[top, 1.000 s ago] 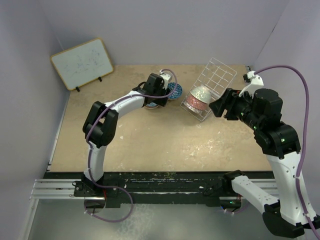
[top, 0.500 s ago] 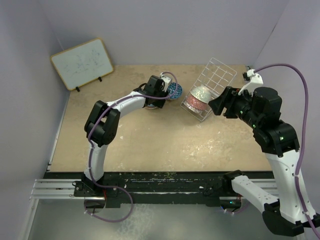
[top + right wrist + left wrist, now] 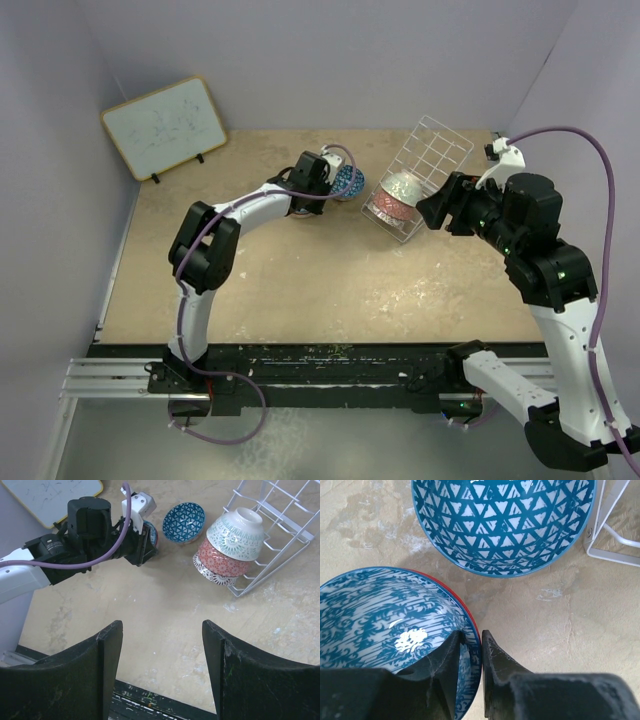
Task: Load the bowls into the dish rack
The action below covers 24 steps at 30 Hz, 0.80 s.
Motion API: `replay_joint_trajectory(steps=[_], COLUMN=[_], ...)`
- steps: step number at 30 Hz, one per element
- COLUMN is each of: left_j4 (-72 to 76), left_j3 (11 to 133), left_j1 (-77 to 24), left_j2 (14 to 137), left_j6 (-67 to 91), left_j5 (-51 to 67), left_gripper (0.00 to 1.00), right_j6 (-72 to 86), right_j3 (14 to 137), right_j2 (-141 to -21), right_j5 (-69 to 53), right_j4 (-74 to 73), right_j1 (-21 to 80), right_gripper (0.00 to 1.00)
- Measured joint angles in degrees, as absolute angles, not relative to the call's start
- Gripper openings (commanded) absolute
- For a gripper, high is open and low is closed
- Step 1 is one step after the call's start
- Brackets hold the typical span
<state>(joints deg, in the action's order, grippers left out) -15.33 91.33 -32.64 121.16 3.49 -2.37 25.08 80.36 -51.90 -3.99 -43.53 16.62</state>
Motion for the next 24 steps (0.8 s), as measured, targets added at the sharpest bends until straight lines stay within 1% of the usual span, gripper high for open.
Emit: replay_joint_trajectory(steps=[6,13,24], left_j4=[-15.51,-15.31,-13.82], left_j3=[91.00,88.51,79.99], left_j1=[-32.58,-32.27,-32.32], left_j2=[119.55,117.10,110.61], left_j6=[3.36,3.46,4.91], left_j5=[-3.46,-3.31,-1.93], left_gripper=[0.16,0.16,0.18], right_j6=[25.12,25.17,25.65], right_j3=[80.27,79.75,78.39], right_j2=[-51.79,-51.57,-50.94], right_j5=[-3.99,-4.01,-4.21], right_j4=[-43.35,-43.22,-42.96], right_j1=[16.62,16.62,16.62], right_gripper=[0.67,0.67,0.67])
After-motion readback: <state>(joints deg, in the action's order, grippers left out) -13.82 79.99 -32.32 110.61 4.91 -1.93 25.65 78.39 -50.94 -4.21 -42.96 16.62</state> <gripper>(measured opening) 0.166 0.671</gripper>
